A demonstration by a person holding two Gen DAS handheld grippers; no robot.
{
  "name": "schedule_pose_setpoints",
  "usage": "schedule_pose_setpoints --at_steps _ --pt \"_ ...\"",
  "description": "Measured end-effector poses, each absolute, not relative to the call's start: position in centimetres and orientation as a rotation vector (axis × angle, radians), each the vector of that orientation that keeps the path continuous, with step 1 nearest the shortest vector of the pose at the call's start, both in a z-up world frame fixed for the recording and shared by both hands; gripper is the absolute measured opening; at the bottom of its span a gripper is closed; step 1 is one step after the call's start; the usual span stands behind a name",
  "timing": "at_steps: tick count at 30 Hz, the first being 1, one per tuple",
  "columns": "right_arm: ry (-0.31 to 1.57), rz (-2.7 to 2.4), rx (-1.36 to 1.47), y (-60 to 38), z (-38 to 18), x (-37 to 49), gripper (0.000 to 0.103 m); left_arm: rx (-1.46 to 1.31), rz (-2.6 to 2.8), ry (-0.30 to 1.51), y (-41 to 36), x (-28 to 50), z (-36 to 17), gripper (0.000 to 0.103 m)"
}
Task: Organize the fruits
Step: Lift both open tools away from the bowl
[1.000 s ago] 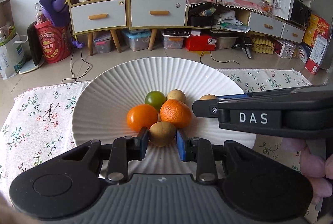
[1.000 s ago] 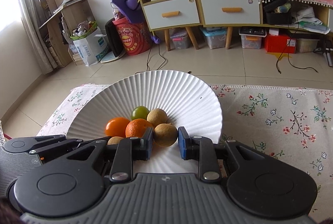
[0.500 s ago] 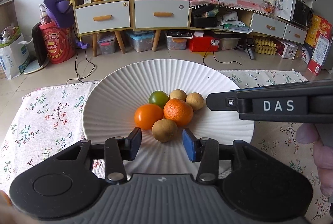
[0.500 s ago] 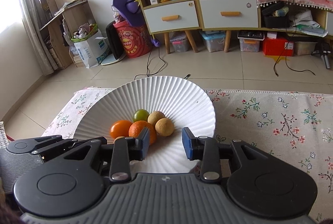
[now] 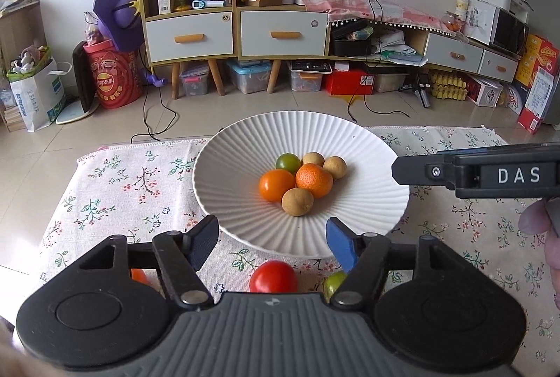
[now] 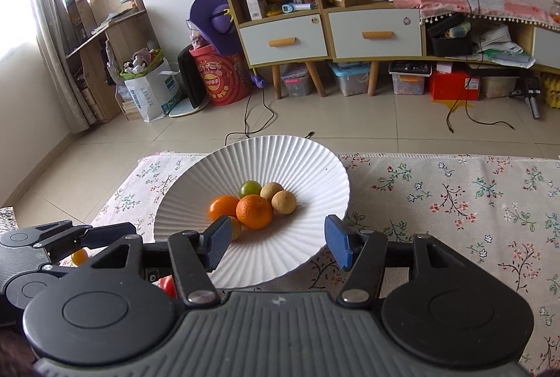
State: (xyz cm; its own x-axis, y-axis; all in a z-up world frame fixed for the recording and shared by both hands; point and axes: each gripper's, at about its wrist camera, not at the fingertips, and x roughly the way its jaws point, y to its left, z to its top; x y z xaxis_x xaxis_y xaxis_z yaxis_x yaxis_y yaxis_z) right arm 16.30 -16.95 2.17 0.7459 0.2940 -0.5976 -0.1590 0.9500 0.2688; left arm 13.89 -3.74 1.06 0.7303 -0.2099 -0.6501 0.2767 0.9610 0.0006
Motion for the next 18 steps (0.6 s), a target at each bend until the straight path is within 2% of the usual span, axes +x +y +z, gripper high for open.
schedule_pose_setpoints --at_steps 7,12,18 --pt "0.677 0.251 0.202 -16.9 3.0 14.9 0.067 0.101 -0.257 0.706 -3.0 12.5 1.8 0.08" --pt "0.67 0.25 0.194 -16.7 3.2 13.9 0.077 0.11 -0.255 0.711 -2.5 11.5 2.1 0.089" --pt "0.668 0.235 0.198 -16.6 2.8 12.9 0.088 0.121 -0.27 0.721 -2.1 10.4 1.9 0.094"
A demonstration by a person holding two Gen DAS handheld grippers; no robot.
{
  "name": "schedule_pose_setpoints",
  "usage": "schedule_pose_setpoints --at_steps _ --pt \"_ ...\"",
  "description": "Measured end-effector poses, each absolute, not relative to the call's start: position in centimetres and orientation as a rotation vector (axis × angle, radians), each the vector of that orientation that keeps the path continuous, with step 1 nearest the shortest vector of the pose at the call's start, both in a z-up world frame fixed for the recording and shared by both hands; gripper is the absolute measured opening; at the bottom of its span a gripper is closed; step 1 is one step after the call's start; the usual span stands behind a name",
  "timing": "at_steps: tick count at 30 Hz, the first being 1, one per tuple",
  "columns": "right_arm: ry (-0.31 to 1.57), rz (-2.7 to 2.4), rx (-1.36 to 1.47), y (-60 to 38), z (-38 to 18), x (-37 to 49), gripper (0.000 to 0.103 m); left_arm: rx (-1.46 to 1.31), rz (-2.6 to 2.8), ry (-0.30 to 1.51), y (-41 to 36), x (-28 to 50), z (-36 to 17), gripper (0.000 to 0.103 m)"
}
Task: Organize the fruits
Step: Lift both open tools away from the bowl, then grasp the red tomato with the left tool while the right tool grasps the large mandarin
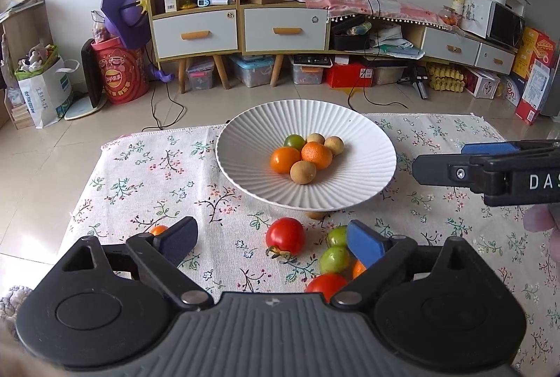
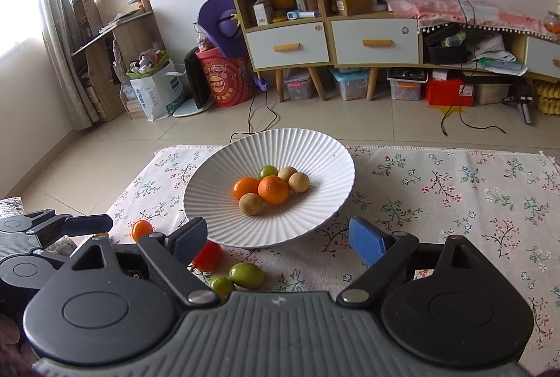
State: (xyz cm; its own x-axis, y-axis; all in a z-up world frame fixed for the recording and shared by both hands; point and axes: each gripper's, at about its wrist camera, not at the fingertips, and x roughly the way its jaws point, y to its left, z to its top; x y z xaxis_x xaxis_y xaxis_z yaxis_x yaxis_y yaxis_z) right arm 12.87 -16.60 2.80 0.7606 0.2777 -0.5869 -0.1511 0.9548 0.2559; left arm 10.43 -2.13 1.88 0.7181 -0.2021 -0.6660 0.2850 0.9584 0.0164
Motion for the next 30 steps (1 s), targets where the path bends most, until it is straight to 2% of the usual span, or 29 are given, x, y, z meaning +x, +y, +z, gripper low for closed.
schedule_pose_setpoints --at_steps 5,8,30 --pt "0.677 0.232 0.189 -16.5 2.2 12.2 0.092 0.128 -0.285 0.722 -1.6 9.4 1.2 0.101" --pt "0.693 0.22 0.163 -16.4 1.6 11.8 0.095 0.151 -0.283 0.741 -1.2 8.9 0.5 0.101" --pt "0.773 0.232 0.017 -14.7 -1.8 9.8 0.097 0.247 -0.297 0.877 0.0 7.7 -3.8 0.101"
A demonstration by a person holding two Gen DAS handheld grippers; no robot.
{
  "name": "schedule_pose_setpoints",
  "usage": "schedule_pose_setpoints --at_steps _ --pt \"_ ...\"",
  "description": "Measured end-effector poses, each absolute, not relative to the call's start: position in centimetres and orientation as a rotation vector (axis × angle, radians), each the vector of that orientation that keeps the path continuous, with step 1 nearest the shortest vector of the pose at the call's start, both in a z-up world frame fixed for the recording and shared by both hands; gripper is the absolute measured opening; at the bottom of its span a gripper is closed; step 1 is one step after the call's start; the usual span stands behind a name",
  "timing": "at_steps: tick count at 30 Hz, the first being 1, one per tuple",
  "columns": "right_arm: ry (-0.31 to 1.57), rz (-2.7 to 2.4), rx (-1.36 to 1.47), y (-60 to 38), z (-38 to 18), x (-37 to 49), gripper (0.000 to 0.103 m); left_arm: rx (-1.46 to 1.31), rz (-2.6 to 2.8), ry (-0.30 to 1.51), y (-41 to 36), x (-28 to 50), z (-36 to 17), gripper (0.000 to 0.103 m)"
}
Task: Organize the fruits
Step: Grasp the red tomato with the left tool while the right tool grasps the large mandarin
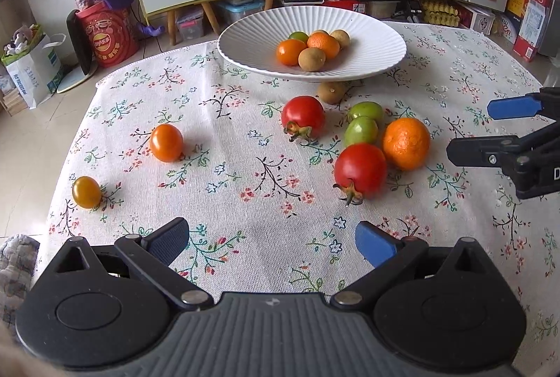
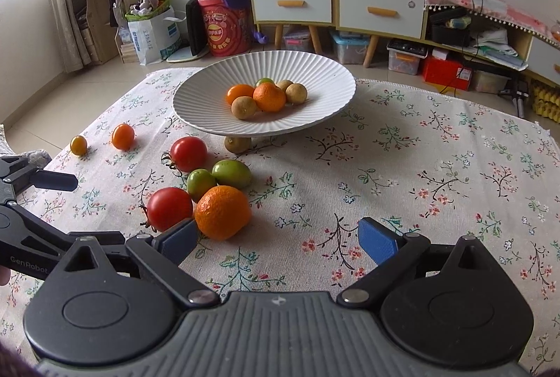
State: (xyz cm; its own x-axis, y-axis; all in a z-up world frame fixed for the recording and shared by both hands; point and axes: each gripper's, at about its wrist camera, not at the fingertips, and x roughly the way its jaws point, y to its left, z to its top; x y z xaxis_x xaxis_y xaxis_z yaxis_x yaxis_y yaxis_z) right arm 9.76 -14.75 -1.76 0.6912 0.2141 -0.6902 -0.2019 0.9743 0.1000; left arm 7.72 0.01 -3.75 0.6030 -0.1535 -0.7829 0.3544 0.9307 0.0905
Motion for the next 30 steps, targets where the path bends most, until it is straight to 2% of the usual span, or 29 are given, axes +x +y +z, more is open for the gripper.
schedule_pose_setpoints --at_steps 20,22,30 --pt "0.804 0.208 -0.027 -14.4 -2.6 10.1 0.098 0.224 -0.399 0.785 -2.3 8.7 -5.6 0.101" --pt "0.804 0.202 -0.024 -14.5 -2.6 10.2 0.098 0.213 -0.408 0.785 -2.4 8.9 -5.5 0.096" --pt "0.796 0.208 -0.008 -14.9 -2.1 10.4 0.098 0.241 -0.456 0.797 -3.6 9.3 -4.6 0.063"
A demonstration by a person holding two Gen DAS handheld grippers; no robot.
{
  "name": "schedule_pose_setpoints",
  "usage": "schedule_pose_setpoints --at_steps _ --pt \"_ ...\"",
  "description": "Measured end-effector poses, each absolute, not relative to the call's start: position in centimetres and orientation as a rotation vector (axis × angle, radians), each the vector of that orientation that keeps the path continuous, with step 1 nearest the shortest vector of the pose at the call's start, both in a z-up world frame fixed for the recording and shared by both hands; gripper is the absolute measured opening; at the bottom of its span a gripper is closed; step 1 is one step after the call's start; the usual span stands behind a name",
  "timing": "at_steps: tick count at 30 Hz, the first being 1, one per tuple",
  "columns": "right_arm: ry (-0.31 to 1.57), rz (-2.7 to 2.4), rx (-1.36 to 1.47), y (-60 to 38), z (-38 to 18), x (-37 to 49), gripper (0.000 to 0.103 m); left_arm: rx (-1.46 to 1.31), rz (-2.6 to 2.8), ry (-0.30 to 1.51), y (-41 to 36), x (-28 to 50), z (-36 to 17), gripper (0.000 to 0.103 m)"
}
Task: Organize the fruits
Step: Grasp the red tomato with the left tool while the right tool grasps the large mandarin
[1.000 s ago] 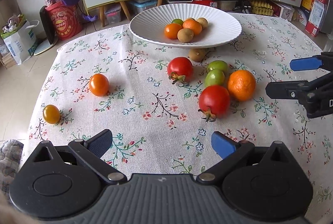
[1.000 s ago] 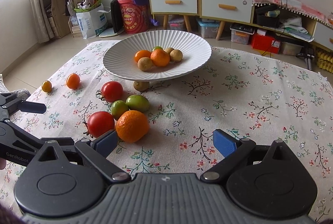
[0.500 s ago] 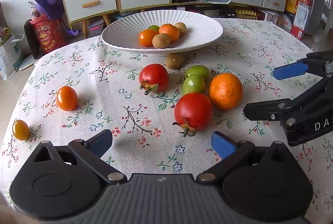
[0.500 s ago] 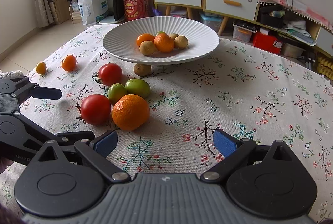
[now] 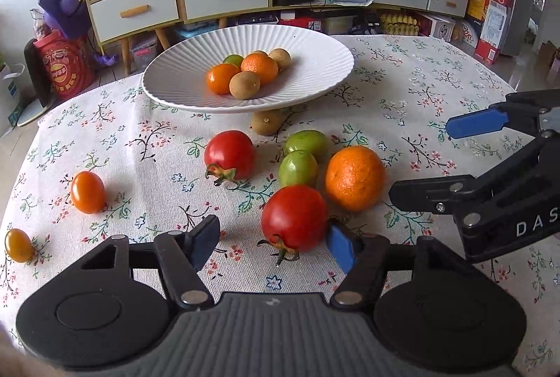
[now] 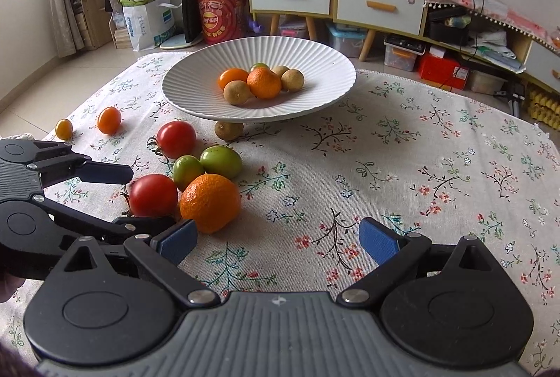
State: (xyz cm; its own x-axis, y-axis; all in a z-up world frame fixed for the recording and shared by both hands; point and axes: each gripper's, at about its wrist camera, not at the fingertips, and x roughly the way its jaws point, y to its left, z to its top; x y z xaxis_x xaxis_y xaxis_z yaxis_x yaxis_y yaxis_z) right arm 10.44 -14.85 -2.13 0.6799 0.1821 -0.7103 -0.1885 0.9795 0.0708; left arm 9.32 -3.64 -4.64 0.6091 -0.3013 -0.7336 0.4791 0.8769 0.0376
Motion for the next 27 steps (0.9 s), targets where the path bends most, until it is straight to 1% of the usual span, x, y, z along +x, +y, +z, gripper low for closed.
schedule_pose_setpoints --at_steps 1,6,23,25,27 --pt "0.797 0.207 -0.008 -14.8 -2.2 10.5 0.098 0.242 -0.463 0.8 -3.7 9.3 -4.6 0.061" --pt "0.801 0.214 -0.018 -14.6 -2.3 10.5 0.098 0.25 -0.507 0.807 -3.7 9.1 -4.3 0.041" --pt "0.822 0.263 -0.046 -11.5 -2.4 11.5 0.098 0.248 -0.424 0.849 -0.8 9.3 -3.8 0.04" --pt "0.824 0.266 -0.048 -11.1 -2.5 11.7 0.096 0.24 -0.418 0.853 -0.3 9.3 -3.8 0.04" --pt "0.827 0.271 -0.054 -10.9 -2.6 11.7 0.09 0.236 -0.415 0.855 -0.1 9.3 -3.8 0.041"
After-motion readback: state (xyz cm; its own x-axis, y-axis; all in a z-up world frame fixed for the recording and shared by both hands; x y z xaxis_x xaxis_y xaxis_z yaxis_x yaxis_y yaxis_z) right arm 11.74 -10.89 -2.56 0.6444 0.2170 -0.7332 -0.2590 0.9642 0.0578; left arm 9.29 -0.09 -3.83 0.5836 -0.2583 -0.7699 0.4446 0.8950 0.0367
